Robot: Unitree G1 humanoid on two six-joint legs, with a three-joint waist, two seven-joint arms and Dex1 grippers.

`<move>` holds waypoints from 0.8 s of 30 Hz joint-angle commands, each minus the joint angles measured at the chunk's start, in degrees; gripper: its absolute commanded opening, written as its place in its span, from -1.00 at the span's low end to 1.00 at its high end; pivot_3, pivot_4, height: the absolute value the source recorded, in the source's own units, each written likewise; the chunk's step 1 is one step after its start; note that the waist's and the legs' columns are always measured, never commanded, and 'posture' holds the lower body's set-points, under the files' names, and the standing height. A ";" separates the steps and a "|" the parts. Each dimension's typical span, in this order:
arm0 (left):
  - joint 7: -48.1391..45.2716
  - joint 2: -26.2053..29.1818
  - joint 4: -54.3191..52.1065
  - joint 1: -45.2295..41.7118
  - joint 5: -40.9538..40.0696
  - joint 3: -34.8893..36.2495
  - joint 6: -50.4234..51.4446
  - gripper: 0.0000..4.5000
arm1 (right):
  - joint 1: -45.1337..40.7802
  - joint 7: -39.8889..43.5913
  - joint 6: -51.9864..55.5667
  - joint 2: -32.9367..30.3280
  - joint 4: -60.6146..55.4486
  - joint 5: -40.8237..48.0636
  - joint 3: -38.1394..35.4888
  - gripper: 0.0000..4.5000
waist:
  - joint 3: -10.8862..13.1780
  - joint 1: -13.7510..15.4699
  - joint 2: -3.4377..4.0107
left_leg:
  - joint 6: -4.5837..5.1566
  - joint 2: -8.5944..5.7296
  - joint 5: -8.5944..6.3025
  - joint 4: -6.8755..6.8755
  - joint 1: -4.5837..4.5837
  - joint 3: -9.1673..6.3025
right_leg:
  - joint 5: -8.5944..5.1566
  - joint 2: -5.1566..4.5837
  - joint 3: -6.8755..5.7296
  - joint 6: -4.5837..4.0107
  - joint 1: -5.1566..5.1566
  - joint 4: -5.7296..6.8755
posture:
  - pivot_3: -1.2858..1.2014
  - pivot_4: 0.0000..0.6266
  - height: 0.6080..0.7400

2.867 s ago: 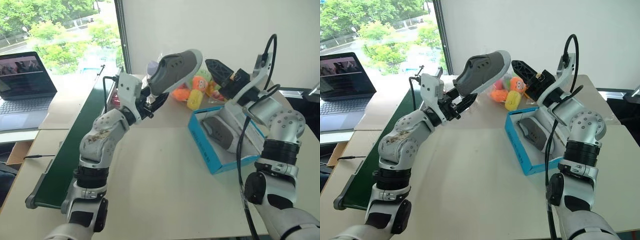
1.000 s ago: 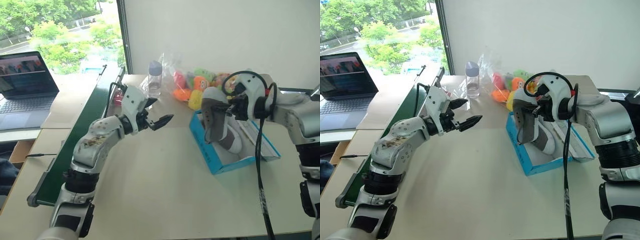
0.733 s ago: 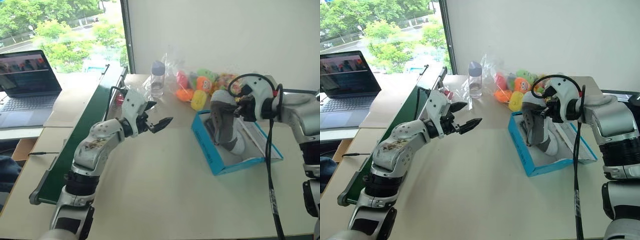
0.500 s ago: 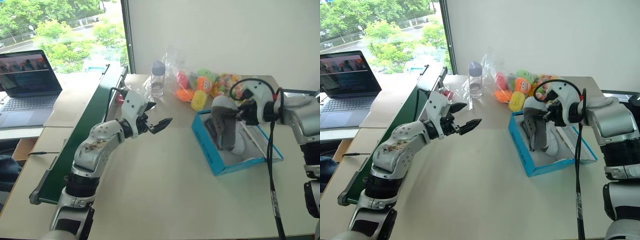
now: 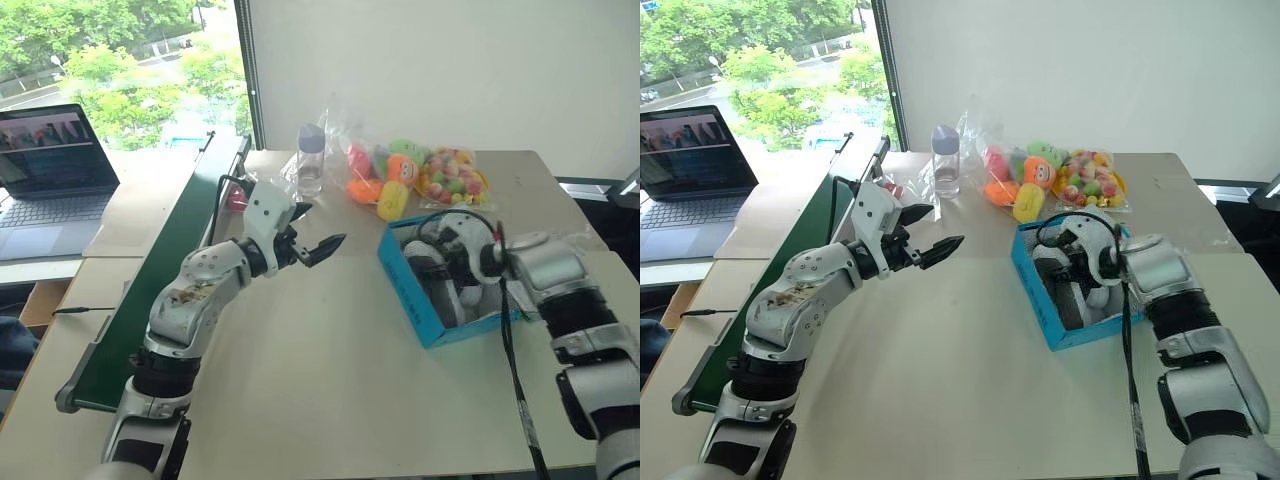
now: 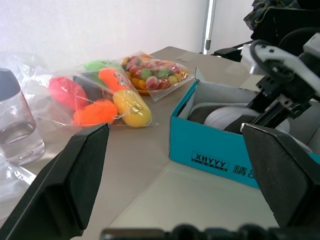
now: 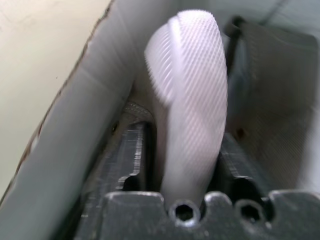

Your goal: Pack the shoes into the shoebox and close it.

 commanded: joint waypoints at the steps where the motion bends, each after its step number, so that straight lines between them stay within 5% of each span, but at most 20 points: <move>1: -0.25 0.09 -3.29 -0.14 -0.72 -0.14 0.78 1.00 | -4.18 0.42 -1.56 -0.58 -2.10 -1.01 -2.62 0.50 | 0.01 0.09 0.01 | 0.00 0.00 0.00 0.00 -0.02 0.00 | 0.00 0.00 0.00 0.00 -0.01 0.00 | 0.03 -0.52 1.00; 4: -0.88 0.24 -3.77 0.01 -0.98 -0.52 1.44 1.00 | -5.02 0.37 -0.09 -1.71 -4.85 -0.97 -3.81 0.94 | 0.01 0.35 0.02 | 0.01 -0.01 0.00 0.00 -0.05 -0.02 | 0.00 -0.01 -0.01 0.00 -0.03 0.00 | 0.03 -0.52 1.00; 11: -5.60 1.49 -1.66 -1.54 -1.41 -2.62 1.07 1.00 | -6.52 4.92 18.66 -11.11 -25.55 7.92 -11.64 0.98 | 0.03 0.60 0.05 | 0.00 0.02 -0.01 -0.03 -0.08 -0.06 | -0.01 -0.03 -0.07 -0.01 -0.09 0.01 | 0.03 -0.52 1.00; 15: -8.56 0.65 2.24 -4.12 -0.81 -4.39 -0.96 1.00 | -1.17 6.03 25.22 -16.94 -36.20 13.05 -16.64 0.53 | 0.03 1.01 0.05 | -0.01 0.00 -0.02 -0.04 -0.07 -0.09 | -0.05 -0.07 -0.17 0.00 -0.04 -0.03 | 0.03 -0.52 1.00; 24: -17.62 -0.73 9.07 -9.74 -0.97 -8.42 -4.10 1.00 | 16.62 6.19 43.68 -24.08 -53.39 25.10 -38.21 -0.86 | 0.03 1.38 0.04 | 0.00 0.00 -0.02 0.00 -0.07 -0.11 | -0.07 -0.10 -0.16 -0.03 -0.01 -0.03 | 0.03 -0.52 1.00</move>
